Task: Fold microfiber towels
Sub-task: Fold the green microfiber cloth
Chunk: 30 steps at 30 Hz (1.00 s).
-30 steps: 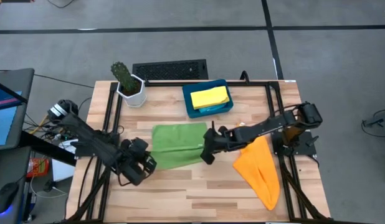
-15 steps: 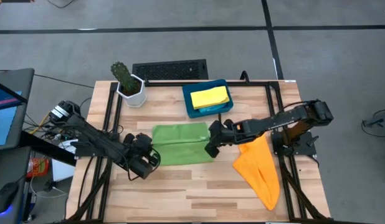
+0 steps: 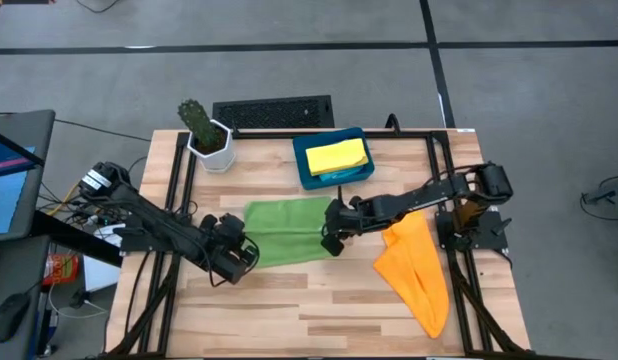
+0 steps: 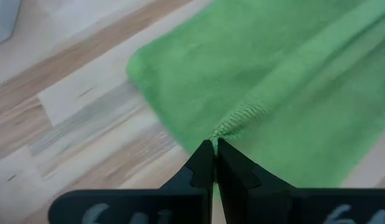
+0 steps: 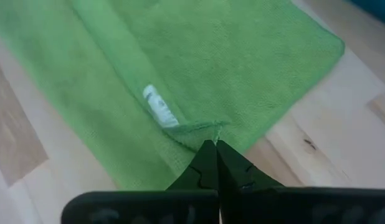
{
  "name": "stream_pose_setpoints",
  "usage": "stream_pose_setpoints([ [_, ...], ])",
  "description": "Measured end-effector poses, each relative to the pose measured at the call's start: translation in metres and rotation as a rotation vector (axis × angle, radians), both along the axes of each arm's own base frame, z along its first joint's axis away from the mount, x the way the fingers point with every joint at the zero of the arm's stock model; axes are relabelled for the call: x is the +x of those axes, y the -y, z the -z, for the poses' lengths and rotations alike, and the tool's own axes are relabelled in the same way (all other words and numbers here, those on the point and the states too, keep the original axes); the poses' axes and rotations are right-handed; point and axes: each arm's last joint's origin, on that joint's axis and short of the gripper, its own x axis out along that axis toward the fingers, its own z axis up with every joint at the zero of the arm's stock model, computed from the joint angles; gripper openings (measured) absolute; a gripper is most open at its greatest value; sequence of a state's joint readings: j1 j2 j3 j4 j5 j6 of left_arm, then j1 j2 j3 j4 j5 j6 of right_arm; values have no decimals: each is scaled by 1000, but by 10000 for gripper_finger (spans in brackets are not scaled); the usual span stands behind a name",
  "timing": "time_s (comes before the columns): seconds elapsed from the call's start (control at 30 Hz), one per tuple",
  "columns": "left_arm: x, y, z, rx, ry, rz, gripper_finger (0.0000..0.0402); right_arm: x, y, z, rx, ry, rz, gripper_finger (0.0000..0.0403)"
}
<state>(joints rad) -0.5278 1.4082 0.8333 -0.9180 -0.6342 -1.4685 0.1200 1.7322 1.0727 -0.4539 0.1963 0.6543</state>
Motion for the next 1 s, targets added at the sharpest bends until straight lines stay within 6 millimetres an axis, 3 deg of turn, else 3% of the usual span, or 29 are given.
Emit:
stream_pose_setpoints([
  [0.2,-3,-8,17,8,-12,-8,0,1,4,0,-15,-3,8,9],
  [0.67,4,-32,20,76,-70,-16,0,-1,23,-4,-39,-7,48,9],
  [1.0,6,-34,30,53,-32,3,0,-1,28,-3,-30,-19,55,13],
])
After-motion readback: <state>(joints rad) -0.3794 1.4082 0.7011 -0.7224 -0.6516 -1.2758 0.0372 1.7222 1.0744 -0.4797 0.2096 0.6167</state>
